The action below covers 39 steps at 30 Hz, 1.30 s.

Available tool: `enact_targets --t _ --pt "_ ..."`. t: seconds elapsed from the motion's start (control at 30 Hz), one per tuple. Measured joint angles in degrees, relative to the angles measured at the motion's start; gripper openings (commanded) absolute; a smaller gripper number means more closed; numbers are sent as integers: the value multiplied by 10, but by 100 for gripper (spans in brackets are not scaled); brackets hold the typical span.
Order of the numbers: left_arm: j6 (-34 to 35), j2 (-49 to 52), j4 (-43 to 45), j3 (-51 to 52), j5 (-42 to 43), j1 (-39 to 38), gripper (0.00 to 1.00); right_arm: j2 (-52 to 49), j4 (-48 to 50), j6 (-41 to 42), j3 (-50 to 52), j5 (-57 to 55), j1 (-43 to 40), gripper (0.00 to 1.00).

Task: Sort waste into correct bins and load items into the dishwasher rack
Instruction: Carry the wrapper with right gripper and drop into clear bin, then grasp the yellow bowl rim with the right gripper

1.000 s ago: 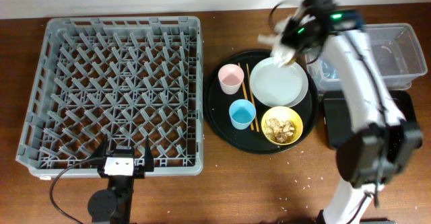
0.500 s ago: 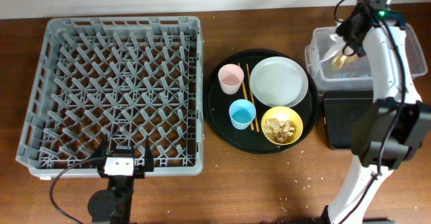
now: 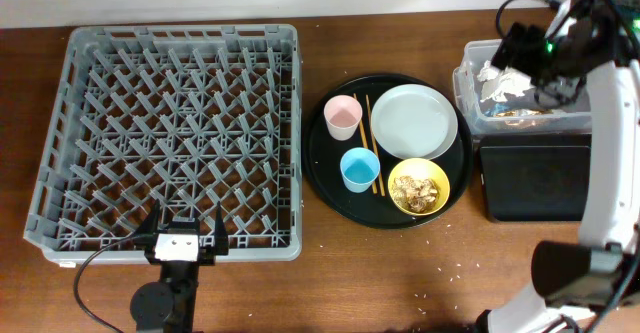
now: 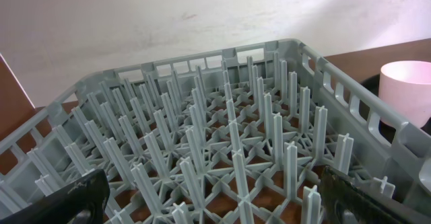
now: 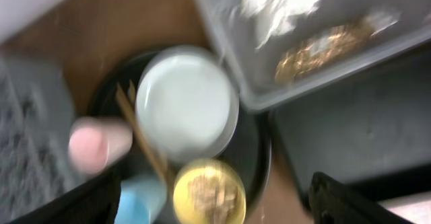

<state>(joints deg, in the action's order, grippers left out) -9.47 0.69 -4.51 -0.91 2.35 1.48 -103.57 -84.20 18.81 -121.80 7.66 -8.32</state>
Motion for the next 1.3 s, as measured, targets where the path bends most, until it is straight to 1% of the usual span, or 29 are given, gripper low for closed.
enact_targets --t 0.03,0.07,0.17,0.27,0.37,0.4,0.5,0.57,0.67,0.8,0.9,1.03,1.13,1.2,1.23,1.27,1.3 --pt "0 0 0 0 0 0 100 6 -37 -4 2 10 13 83" --pt "0 0 0 0 0 0 100 6 -47 -8 9 16 26 81" --pt "0 0 0 0 0 0 100 -7 -49 -13 58 22 71 79" --pt "0 0 0 0 0 0 100 -16 -21 -12 132 18 118 79" --pt "0 0 0 0 0 0 100 -17 16 -12 212 16 137 79" --pt "0 0 0 0 0 0 100 -18 43 -14 253 10 137 78" --pt "0 0 0 0 0 0 100 -19 66 -24 304 5 137 77" --pt "0 0 0 0 0 0 100 -19 81 -26 324 6 142 74" --pt "0 0 0 0 0 0 100 -19 124 8 329 6 169 72" --pt "0 0 0 0 0 0 100 -19 186 90 338 4 207 56" --pt "0 0 0 0 0 0 100 -19 237 149 385 2 221 47" --pt "0 0 0 0 0 0 100 -19 304 198 455 -1 224 43" --pt "0 0 0 0 0 0 100 -19 344 217 492 -1 224 42" --pt "0 0 0 0 0 0 100 -19 371 225 514 -1 224 38" --pt "0 0 0 0 0 0 100 -19 377 228 519 -1 224 34" --pt "0 0 0 0 0 0 100 -19 381 230 522 -1 224 24" --pt "0 0 0 0 0 0 100 -19 381 231 524 -1 225 17"
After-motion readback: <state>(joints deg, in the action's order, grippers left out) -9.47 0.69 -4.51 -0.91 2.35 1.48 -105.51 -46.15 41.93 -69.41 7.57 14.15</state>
